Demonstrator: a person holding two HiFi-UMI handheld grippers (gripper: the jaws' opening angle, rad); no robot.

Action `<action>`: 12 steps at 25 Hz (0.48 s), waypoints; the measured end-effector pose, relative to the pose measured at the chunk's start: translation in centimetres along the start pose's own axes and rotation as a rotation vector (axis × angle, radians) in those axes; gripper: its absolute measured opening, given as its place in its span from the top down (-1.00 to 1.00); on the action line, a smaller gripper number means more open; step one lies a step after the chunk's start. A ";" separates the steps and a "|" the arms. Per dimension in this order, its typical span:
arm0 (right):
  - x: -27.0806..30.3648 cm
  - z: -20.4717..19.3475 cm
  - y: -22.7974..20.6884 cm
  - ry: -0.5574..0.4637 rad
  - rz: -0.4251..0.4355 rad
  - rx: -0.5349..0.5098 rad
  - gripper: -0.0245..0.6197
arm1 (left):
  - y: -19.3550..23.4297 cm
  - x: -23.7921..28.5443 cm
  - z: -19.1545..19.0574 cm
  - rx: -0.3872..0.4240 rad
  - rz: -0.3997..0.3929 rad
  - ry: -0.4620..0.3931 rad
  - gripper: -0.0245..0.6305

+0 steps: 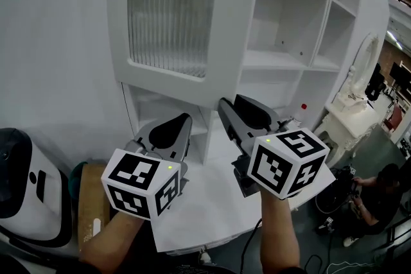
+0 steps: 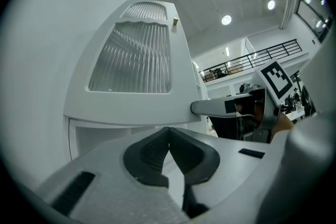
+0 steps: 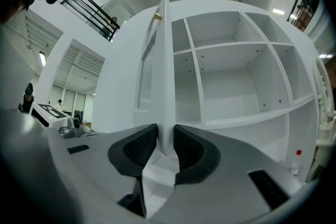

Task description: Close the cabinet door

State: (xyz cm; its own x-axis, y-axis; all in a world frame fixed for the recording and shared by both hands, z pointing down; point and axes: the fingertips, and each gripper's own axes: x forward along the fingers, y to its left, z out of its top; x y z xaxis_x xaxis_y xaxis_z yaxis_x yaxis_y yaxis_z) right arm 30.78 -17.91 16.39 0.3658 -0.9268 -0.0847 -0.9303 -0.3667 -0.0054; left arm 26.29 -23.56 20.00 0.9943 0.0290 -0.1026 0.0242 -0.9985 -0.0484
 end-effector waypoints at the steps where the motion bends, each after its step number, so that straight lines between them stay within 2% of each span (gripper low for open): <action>1: 0.2 0.0 -0.4 0.000 0.008 0.002 0.60 | 0.1 0.4 0.0 0.001 0.007 0.003 0.89; 12: 2.2 0.0 -3.3 0.005 0.085 0.014 0.59 | 0.3 3.6 0.4 0.016 0.067 0.012 0.89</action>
State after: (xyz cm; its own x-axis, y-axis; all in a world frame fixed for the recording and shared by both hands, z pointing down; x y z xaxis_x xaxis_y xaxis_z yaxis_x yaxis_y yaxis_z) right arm 34.64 -18.79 16.17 0.2859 -0.9549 -0.0800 -0.9582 -0.2859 -0.0123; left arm 29.84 -23.72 19.24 0.9948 -0.0390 -0.0943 -0.0446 -0.9973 -0.0579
